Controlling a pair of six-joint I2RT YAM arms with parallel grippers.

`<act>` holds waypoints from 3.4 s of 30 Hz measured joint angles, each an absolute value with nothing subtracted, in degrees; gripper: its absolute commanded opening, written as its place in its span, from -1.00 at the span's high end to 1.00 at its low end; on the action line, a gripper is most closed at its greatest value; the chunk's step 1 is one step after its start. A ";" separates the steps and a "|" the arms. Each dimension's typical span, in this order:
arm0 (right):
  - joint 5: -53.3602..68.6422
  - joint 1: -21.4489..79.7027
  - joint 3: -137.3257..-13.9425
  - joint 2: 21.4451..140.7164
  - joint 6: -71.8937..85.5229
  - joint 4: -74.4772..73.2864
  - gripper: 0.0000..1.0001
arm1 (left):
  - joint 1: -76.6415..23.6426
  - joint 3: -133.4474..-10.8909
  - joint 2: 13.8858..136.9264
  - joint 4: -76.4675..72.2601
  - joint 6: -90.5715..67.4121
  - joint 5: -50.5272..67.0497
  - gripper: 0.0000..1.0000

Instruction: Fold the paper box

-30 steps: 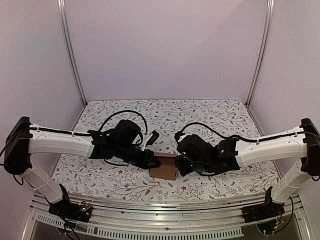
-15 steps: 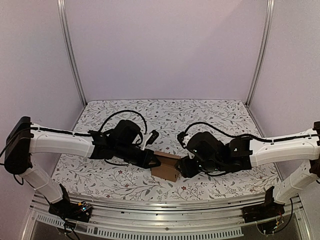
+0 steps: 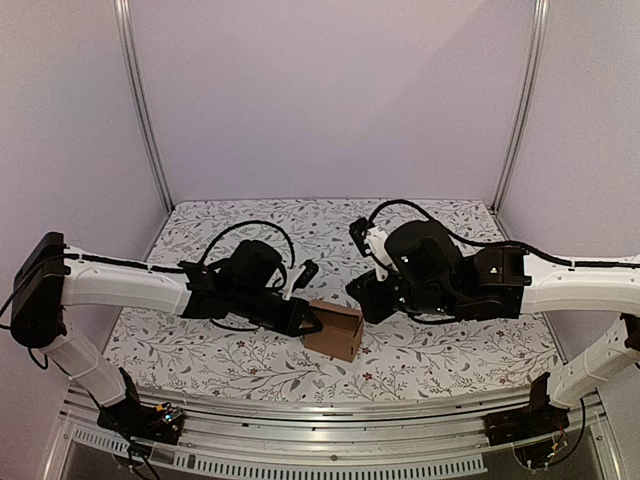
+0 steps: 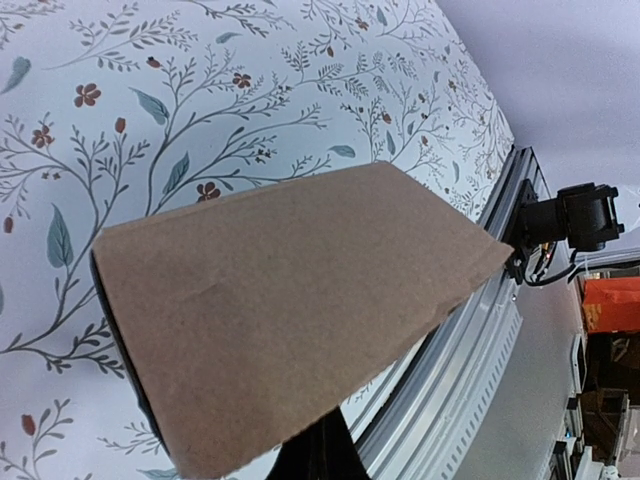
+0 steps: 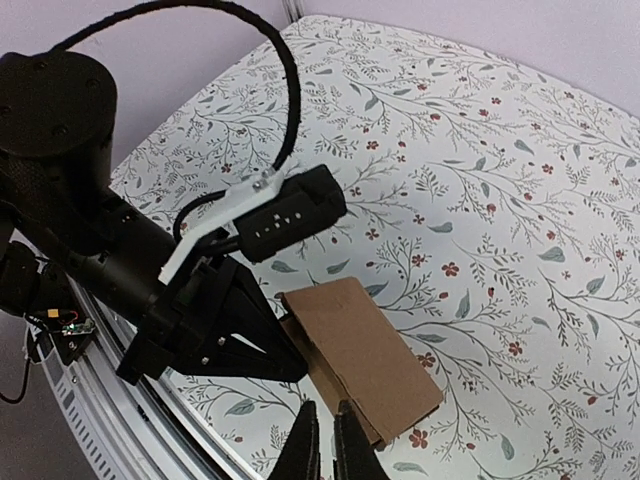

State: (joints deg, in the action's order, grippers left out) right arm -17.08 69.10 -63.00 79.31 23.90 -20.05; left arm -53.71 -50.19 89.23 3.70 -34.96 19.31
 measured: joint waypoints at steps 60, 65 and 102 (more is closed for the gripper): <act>-17.82 68.18 -60.55 97.32 33.26 -5.98 1.00 | -43.57 -61.60 88.16 12.03 -30.46 26.02 1.00; -17.80 68.18 -60.10 96.86 33.26 -5.98 1.00 | -42.37 -56.88 94.08 6.81 -32.32 32.21 1.00; -16.97 65.17 -58.33 84.47 32.05 -19.38 1.00 | -40.88 -43.46 97.34 -21.28 -39.07 39.57 1.00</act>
State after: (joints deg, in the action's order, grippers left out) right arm -16.97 65.17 -58.33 84.47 32.05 -19.38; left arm -40.88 -43.46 97.34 -21.28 -39.07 39.57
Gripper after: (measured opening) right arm 0.003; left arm 0.004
